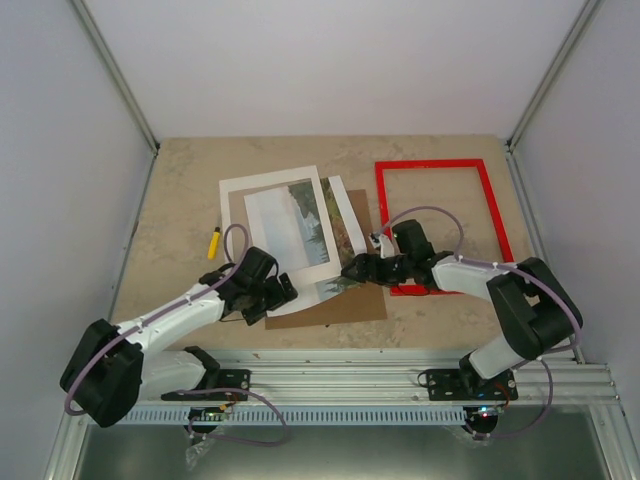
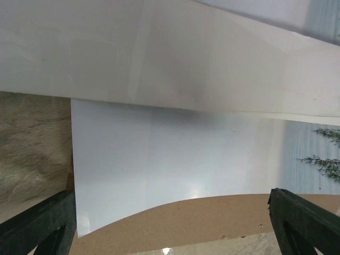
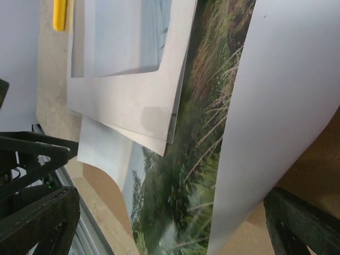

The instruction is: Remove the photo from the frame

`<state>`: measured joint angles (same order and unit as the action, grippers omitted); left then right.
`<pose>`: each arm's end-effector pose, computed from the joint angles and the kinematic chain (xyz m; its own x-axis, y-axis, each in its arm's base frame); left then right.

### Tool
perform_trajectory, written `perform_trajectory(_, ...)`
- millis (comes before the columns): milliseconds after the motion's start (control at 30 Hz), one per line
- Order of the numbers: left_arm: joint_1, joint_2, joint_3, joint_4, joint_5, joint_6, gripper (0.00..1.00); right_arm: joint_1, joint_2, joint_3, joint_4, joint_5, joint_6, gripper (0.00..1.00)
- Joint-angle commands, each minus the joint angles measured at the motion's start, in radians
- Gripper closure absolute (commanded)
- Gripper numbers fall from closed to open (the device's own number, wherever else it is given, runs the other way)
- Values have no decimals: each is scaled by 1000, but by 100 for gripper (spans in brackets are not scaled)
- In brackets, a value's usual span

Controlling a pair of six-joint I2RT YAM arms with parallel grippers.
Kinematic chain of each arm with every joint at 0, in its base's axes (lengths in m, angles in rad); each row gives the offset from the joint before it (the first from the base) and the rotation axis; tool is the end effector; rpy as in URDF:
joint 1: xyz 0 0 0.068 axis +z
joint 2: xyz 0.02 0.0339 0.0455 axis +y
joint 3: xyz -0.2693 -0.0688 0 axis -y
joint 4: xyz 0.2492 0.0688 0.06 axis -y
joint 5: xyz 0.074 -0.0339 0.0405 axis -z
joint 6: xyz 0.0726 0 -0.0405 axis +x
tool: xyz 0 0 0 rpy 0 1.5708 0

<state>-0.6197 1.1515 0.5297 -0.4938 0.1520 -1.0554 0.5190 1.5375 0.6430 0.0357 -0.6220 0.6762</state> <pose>0.1662 -0.1320 0.1322 -0.9070 -0.4094 -0.0984 -0.3265 0.8314 -0.4496 0.2401 0.1859 0.1252 -0.9719 0.0306 -0.2335 -0.1608 0.6381 0.7529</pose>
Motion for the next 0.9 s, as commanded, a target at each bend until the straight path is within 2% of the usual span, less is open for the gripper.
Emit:
perform_trajectory(0,-5,-46,-16,25,-10,-25,0,-1,50,38,63,-59,-42,5)
perform_trajectory(267,-5,-150,-54,117,-23,-92,0,-2,70,33,83,-84,-55,6)
perform_trajectory(500,-6,-213,-223,299,-5,-263,1,-8,56,9,115,-86,-30,6)
perform_trajectory(700,-5,-237,-246,272,-45,-282,1,-60,49,-15,158,-56,1,5)
perform_trajectory(867,-5,-221,-252,287,-44,-269,1,-70,99,48,157,-104,-63,6)
